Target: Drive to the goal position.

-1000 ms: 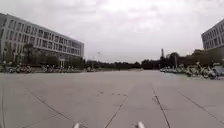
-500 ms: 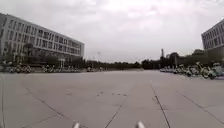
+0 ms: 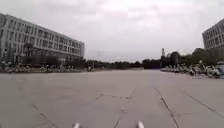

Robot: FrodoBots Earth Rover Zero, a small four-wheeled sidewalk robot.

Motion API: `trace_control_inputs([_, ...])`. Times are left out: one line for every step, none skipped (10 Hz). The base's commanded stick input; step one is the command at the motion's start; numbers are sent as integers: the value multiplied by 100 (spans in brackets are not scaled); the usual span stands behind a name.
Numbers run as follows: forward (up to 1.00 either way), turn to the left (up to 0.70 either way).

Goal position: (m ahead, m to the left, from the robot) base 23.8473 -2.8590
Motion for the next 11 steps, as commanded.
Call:
trace_control_inputs([85,0])
trace_control_inputs([85,0])
trace_control_inputs([85,0])
trace_control_inputs([85,0])
trace_control_inputs([85,0])
trace_control_inputs([85,0])
trace_control_inputs([85,0])
trace_control_inputs([85,0])
trace_control_inputs([85,0])
trace_control_inputs([85,0])
trace_control_inputs([85,0])
